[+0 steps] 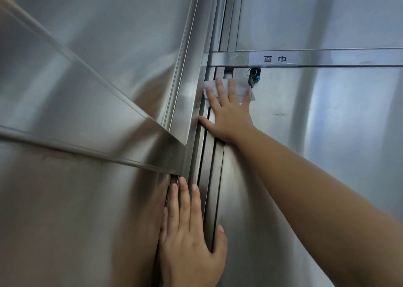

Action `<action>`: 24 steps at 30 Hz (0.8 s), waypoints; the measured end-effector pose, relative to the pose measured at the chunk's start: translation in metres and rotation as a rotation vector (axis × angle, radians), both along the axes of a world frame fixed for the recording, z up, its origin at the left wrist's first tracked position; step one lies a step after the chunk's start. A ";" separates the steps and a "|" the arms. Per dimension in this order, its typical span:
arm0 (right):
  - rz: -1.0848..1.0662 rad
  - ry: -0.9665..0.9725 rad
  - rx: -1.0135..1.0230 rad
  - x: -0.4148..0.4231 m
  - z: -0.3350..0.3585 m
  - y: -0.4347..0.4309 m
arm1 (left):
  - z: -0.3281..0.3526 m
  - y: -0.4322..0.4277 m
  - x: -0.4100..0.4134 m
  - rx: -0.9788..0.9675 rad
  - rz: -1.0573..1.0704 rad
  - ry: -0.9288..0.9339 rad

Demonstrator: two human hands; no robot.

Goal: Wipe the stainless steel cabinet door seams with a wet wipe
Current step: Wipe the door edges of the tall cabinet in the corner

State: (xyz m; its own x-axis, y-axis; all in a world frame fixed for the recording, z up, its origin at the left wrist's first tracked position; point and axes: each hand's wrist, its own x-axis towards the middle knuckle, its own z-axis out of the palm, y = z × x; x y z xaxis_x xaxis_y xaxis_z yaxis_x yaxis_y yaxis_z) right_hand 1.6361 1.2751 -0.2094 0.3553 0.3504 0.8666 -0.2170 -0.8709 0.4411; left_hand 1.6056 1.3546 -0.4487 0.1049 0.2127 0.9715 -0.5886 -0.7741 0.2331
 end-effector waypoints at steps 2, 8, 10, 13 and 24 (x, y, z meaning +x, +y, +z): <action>-0.022 0.008 -0.029 -0.001 -0.008 -0.004 | 0.000 0.000 -0.001 -0.001 0.003 0.005; 0.004 0.087 0.061 -0.007 0.031 0.010 | 0.000 0.001 -0.002 0.015 -0.024 0.035; -0.006 0.091 0.078 -0.007 0.039 0.014 | 0.000 0.001 -0.001 0.021 -0.030 0.025; 0.031 0.062 0.051 -0.005 0.025 0.008 | -0.001 0.001 0.000 0.024 -0.025 0.006; 0.021 0.058 -0.141 -0.009 -0.069 -0.020 | -0.003 0.001 -0.003 0.046 0.035 0.048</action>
State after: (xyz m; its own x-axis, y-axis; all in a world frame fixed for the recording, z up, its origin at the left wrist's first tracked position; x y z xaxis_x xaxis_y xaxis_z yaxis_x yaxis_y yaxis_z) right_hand 1.6268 1.2553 -0.2779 0.3945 0.4747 0.7868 -0.1701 -0.8037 0.5702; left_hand 1.6026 1.3561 -0.4515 0.1448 0.1726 0.9743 -0.5498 -0.8046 0.2243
